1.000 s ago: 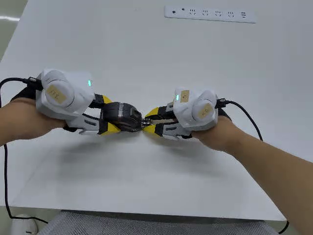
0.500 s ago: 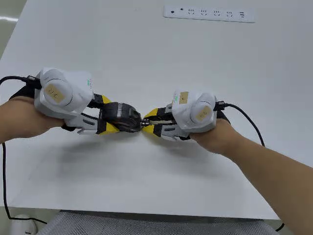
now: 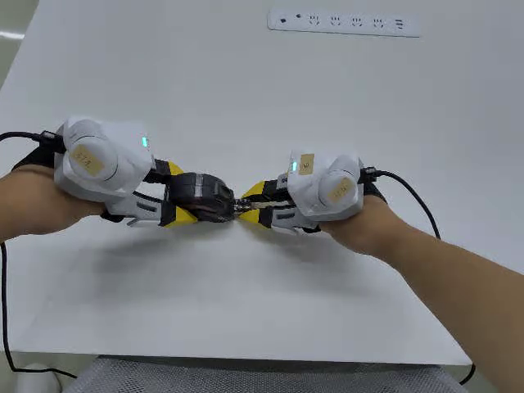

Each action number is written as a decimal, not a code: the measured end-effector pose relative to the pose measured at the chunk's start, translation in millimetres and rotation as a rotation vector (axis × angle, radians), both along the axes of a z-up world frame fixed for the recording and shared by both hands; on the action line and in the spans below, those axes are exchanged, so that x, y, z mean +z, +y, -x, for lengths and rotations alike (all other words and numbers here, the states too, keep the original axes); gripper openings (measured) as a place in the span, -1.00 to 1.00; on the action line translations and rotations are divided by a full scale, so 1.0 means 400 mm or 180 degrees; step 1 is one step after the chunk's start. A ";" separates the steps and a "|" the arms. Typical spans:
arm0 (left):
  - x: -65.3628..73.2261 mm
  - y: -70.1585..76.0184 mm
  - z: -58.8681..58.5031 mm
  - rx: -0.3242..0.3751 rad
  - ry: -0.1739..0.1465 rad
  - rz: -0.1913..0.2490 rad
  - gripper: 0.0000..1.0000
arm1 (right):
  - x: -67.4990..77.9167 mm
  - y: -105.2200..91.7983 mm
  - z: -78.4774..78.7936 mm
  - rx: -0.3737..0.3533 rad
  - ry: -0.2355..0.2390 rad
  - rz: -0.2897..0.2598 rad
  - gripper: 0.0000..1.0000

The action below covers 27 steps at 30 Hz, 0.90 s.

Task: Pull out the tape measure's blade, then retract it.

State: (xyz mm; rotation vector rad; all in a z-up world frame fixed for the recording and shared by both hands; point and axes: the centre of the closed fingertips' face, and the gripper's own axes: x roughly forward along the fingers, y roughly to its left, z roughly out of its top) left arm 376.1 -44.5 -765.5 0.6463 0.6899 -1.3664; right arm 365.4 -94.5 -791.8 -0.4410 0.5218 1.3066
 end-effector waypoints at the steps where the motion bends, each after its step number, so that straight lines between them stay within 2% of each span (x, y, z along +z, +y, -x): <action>1: 0.000 0.000 0.000 0.0003 -0.0004 0.0000 -0.45 | -0.002 -0.003 -0.001 0.0020 -0.0058 0.0042 -0.80; 3: -0.001 0.001 -0.001 0.0001 0.0006 0.0004 -0.45 | 0.002 -0.008 0.000 0.0011 -0.0019 0.0014 -0.80; 13: -0.001 -0.002 0.001 -0.0015 -0.0007 0.0013 -0.45 | -0.002 -0.054 0.006 -0.0004 0.0018 0.0094 -0.81; 27: 0.000 -0.004 0.001 0.0011 0.0006 0.0037 -0.45 | 0.001 -0.117 0.010 -0.0020 0.0004 0.0234 -0.81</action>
